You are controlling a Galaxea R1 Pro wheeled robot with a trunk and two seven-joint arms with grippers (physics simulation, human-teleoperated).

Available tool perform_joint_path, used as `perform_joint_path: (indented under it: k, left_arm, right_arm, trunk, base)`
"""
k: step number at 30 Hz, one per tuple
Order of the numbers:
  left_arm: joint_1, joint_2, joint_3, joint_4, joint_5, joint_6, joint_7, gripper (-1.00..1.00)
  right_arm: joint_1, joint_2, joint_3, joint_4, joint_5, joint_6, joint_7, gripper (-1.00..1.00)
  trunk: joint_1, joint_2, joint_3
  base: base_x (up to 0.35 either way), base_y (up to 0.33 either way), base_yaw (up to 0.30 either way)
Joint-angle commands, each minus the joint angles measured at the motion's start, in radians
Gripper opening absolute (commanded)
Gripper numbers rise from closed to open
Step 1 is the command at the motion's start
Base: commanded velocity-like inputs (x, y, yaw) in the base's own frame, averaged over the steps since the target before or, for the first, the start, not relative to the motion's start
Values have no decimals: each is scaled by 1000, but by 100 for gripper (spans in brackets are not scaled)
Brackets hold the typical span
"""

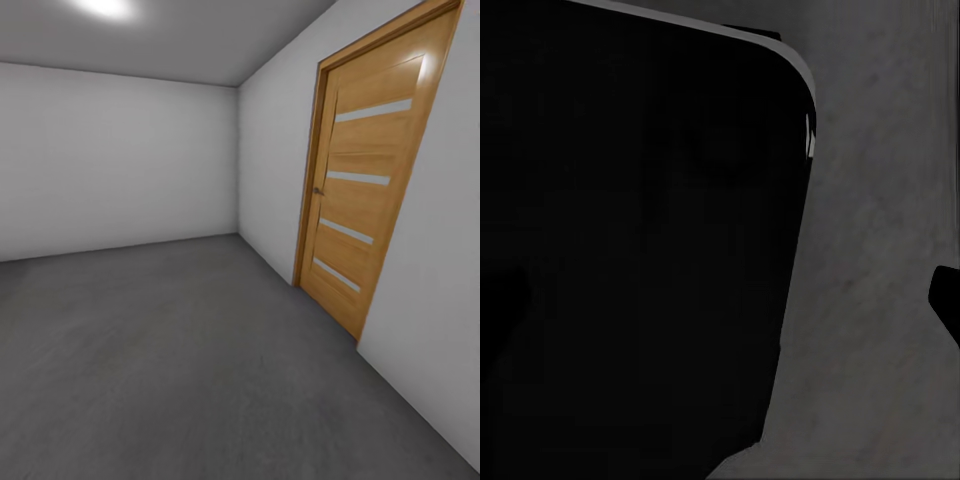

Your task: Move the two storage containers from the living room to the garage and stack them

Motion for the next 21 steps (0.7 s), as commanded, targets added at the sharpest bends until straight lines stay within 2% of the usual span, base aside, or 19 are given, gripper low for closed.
perform_joint_path:
  k: [1, 21]
  left_arm:
    - [0, 0, 1, 0, 6, -1, 1, 100]
    - [0, 0, 1, 0, 6, 0, 1, 100]
  right_arm:
    - [0, 0, 0, 1, 8, -4, 0, 100]
    - [0, 0, -2, 1, 7, 1, -1, 100]
  trunk:
    - [1, 0, -1]
    - [1, 0, -1]
  base:
    - [325, 0, -102]
    - [324, 0, -6]
